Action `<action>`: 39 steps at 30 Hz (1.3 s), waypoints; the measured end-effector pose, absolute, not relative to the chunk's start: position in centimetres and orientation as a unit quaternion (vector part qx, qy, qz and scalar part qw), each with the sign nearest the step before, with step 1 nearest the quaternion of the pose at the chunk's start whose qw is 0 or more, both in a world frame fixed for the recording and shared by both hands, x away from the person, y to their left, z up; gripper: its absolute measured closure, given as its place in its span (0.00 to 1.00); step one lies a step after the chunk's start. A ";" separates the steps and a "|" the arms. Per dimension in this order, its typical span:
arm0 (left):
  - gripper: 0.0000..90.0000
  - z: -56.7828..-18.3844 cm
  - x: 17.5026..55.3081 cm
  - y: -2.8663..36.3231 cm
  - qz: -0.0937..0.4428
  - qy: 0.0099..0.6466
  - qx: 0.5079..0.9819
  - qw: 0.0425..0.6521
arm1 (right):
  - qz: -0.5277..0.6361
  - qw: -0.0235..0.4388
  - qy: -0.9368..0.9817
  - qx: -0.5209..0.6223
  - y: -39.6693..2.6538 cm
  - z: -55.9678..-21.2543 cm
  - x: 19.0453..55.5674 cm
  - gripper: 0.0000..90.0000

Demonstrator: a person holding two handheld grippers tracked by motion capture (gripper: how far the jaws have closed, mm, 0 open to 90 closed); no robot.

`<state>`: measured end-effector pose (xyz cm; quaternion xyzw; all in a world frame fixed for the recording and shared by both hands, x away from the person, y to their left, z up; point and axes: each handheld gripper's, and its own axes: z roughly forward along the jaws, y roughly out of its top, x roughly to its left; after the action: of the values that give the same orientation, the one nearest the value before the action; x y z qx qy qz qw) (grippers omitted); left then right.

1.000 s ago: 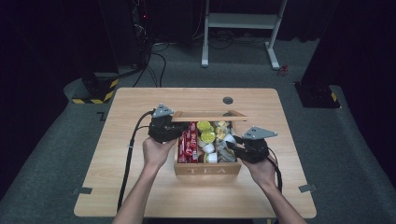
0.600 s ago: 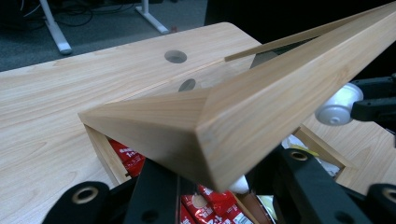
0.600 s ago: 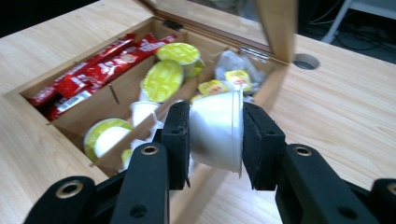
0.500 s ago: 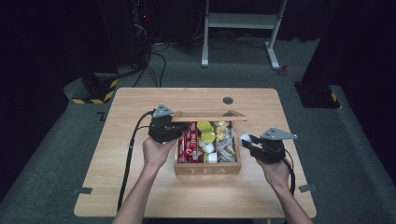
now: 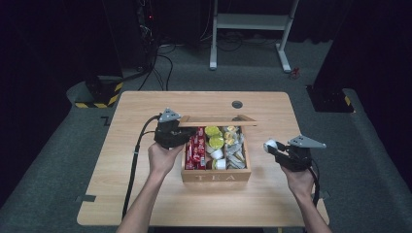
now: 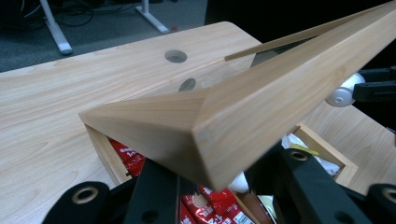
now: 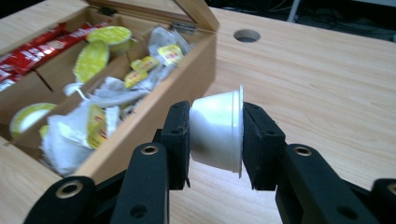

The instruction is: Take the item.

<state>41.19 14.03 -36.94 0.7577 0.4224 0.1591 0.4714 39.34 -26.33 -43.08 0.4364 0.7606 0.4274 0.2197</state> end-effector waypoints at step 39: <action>0.78 -36.8 41.0 14.0 0.162 0.421 0.759 0.469 | 0.389 0.209 0.744 0.501 -27.7 -49.2 42.7 0.72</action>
<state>41.04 14.02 -36.84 0.7593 0.4207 0.1625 0.4691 42.69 -27.66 -49.20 0.5010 0.7443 0.3889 0.2094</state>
